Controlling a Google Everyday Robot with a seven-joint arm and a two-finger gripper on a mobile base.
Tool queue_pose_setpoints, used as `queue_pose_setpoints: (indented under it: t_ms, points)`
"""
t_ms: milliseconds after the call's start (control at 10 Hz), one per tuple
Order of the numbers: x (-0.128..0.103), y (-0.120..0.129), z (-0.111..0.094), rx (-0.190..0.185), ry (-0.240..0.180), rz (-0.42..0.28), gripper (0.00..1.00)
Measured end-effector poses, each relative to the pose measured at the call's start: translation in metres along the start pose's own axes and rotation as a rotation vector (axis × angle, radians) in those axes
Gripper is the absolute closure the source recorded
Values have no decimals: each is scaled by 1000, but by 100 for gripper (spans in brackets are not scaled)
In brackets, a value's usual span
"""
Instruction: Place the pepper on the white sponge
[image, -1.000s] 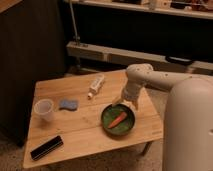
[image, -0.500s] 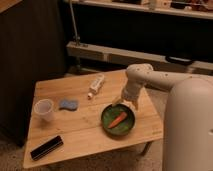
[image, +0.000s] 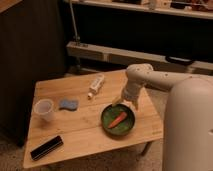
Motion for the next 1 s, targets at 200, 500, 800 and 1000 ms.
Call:
queue_pose_setpoints:
  t_ms: [200, 500, 800, 1000]
  points:
    - [0, 0, 0, 0, 0, 0, 20]
    - [0, 0, 0, 0, 0, 0, 20]
    - [0, 0, 0, 1, 0, -1, 20]
    - [5, 3, -5, 26, -11, 27, 20]
